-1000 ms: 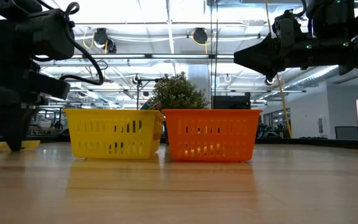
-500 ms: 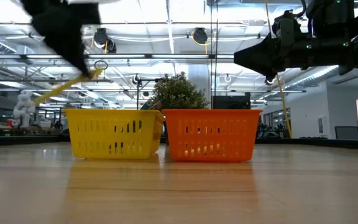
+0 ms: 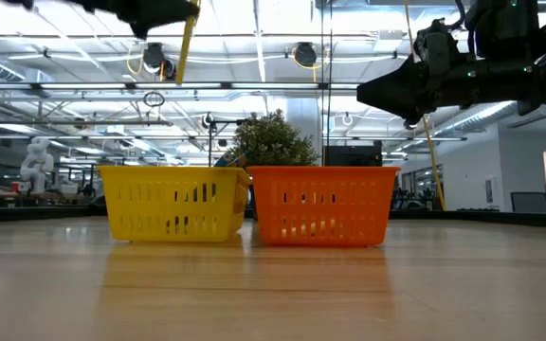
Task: Sort pens & pencils
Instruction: Put the top yellow pen into the orange bin
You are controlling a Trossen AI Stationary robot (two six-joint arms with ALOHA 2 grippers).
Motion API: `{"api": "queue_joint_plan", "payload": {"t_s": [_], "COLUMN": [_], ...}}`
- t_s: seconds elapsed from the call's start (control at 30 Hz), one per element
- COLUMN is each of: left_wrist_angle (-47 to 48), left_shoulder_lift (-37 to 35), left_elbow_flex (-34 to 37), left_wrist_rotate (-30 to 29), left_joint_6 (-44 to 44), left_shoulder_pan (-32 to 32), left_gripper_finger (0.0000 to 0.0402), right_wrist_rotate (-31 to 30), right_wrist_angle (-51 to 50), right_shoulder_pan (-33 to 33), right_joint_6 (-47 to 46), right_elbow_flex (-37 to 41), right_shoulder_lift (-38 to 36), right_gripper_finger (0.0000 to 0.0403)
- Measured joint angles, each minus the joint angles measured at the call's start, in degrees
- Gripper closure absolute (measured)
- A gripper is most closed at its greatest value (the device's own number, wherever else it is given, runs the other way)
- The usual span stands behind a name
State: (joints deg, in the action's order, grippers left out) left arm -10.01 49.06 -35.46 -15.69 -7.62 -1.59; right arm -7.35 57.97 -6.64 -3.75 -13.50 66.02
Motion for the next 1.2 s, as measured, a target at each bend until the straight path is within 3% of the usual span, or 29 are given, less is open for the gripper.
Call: {"api": "queue_joint_plan", "payload": {"t_s": [0.13, 0.33, 0.77, 0.9, 1.07, 1.2], "left_wrist_angle": [-13.63, -25.29, -27.02, -30.89, -39.98, -41.24], "left_shoulder_lift": [0.24, 0.08, -0.2, 2.92, 11.24, 17.27], "left_elbow_flex": [9.2, 17.11, 17.18, 17.18, 17.1, 14.17], "left_wrist_rotate": [3.9, 8.97, 11.72, 13.63, 15.78, 16.04], "left_joint_6": [1.25, 3.79, 6.45, 7.54, 9.5, 10.63], "left_shoulder_pan": [1.63, 3.35, 3.88, 3.88, 4.15, 4.52], "left_gripper_finger": [0.0369, 0.0369, 0.0369, 0.0369, 0.0369, 0.0369], "right_wrist_rotate": [0.09, 0.13, 1.19, 2.93, 2.89, 2.98], "right_wrist_angle": [-0.06, -0.41, -1.12, -1.03, -0.36, -0.49], "right_shoulder_pan": [0.0, -0.01, 0.29, 2.48, 4.7, 5.66], "right_joint_6": [0.0, 0.19, 0.79, 4.22, 5.37, 6.14], "right_elbow_flex": [0.0, 0.0, 0.0, -0.36, -5.5, -10.74], "right_shoulder_lift": [0.0, 0.0, 0.19, 2.81, 9.3, 16.12], "right_gripper_finger": [0.0277, 0.0277, 0.0277, 0.0272, 0.0231, 0.0184]}}
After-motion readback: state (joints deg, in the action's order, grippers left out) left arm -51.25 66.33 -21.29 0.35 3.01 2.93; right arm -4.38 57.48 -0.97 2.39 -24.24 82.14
